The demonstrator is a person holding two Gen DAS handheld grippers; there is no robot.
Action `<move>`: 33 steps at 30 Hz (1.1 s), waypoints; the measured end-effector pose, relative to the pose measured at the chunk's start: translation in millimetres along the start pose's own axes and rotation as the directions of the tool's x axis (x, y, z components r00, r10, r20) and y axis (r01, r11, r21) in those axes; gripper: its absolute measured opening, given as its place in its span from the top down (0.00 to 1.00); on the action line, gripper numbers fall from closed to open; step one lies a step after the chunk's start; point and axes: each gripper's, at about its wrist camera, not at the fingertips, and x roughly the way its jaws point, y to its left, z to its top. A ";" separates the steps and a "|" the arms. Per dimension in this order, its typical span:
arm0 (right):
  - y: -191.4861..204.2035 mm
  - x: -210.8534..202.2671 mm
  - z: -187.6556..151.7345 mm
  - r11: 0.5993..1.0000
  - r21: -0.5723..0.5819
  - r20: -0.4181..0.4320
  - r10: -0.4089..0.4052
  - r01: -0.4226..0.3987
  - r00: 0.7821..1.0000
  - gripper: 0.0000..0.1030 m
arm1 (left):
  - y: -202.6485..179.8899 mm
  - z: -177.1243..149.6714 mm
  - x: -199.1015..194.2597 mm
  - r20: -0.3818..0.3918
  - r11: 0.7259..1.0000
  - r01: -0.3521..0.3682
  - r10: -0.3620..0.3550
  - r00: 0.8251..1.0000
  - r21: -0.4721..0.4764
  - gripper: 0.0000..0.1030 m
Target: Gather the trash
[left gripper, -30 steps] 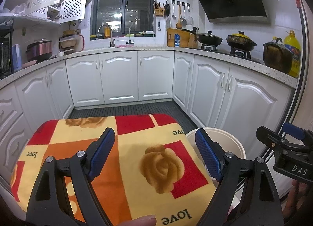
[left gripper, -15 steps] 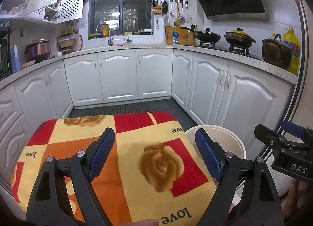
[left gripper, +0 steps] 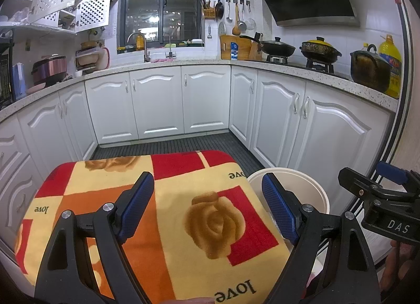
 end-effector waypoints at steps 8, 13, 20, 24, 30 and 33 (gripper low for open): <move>2.0 1.0 -0.9 1.000 0.000 -0.007 0.000 0.000 1.000 0.04 | 0.7 0.1 -0.2 -0.002 1.000 0.003 -0.003 1.000 0.000 0.18; 2.2 4.5 -0.5 1.000 -0.001 -0.017 0.001 -0.001 1.000 0.04 | 1.6 -0.7 3.2 -0.010 1.000 0.005 -0.004 1.000 0.003 0.19; 1.0 8.3 -0.8 1.000 0.000 -0.029 0.000 0.000 1.000 0.04 | 1.5 -2.1 8.0 -0.020 1.000 0.005 -0.005 1.000 0.003 0.19; -0.4 10.7 -1.4 1.000 -0.001 -0.037 -0.002 0.002 0.999 0.04 | 1.4 -2.7 10.2 -0.026 1.000 0.008 -0.007 1.000 0.004 0.18; 0.4 15.1 -1.2 1.000 -0.002 -0.050 -0.004 0.004 0.999 0.04 | 1.4 -5.2 13.3 -0.035 1.000 0.011 -0.011 0.999 -0.001 0.18; 1.4 18.1 -2.3 1.000 -0.007 -0.059 -0.005 0.005 0.998 0.04 | 4.0 -6.3 17.2 -0.046 1.000 0.016 -0.016 0.999 -0.010 0.19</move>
